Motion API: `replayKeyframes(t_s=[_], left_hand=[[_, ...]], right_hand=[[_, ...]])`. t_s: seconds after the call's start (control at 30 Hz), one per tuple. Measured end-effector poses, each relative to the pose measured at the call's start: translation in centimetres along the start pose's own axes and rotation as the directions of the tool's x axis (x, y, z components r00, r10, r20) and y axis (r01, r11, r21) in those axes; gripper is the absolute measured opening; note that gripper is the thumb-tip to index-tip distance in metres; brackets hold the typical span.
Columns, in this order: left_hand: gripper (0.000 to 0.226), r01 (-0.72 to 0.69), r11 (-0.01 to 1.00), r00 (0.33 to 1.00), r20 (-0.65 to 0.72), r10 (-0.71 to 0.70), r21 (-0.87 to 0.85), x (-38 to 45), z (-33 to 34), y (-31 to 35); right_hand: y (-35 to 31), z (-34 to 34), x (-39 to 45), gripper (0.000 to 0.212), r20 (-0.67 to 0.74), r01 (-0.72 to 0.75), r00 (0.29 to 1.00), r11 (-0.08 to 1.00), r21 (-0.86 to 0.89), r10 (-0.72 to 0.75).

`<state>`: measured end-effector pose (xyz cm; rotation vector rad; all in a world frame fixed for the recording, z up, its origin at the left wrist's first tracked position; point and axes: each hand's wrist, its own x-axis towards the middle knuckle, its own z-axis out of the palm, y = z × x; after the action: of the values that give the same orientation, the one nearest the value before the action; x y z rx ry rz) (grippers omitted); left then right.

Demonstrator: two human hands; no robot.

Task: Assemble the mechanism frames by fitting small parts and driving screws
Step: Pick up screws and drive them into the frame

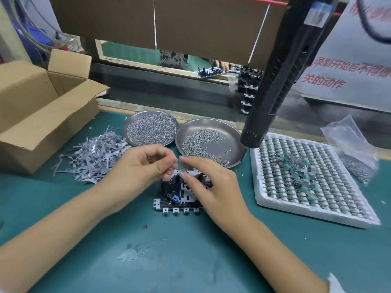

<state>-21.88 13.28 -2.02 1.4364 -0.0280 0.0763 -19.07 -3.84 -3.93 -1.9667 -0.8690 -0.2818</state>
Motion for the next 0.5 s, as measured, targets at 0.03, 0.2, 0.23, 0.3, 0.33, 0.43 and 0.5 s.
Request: replayKeyframes(t_s=[0.03,0.2,0.23,0.3,0.33,0.43,0.5], left_hand=[[0.013,0.011,0.999,1.0,0.01,-0.01,-0.054,-0.1,0.1,-0.2],[0.012,0.075,0.98,0.997,0.041,-0.068,-0.186,-0.4,-0.1,-0.4],[0.012,0.086,0.977,0.996,0.047,-0.078,-0.194,-0.5,-0.2,-0.4],[0.014,0.101,0.977,0.994,0.064,-0.091,-0.19,-0.5,-0.2,-0.3],[0.015,0.109,0.978,0.993,0.072,-0.097,-0.181,-0.6,-0.3,-0.3],[0.016,0.133,0.975,0.989,0.088,-0.119,-0.177,-0.6,-0.4,-0.3],[0.012,0.146,0.97,0.986,0.103,-0.128,-0.196,-0.6,-0.5,-0.3]], right_hand=[[0.0,0.2,0.2,0.022,-0.02,0.01,1.0,1.0,0.025,-0.009],[0.2,0.0,-0.2,0.011,-0.068,-0.095,0.991,0.973,0.211,0.111],[0.1,0.0,-0.3,0.012,-0.048,-0.144,0.986,0.955,0.261,0.162],[0.0,-0.3,-0.4,0.014,-0.028,-0.188,0.978,0.932,0.31,0.207],[-0.1,-0.4,-0.5,0.016,-0.026,-0.189,0.978,0.927,0.323,0.208],[-0.5,-0.7,-0.6,0.023,-0.027,-0.191,0.976,0.904,0.382,0.217],[-0.8,-0.7,-0.6,0.026,-0.025,-0.203,0.971,0.874,0.442,0.239]])
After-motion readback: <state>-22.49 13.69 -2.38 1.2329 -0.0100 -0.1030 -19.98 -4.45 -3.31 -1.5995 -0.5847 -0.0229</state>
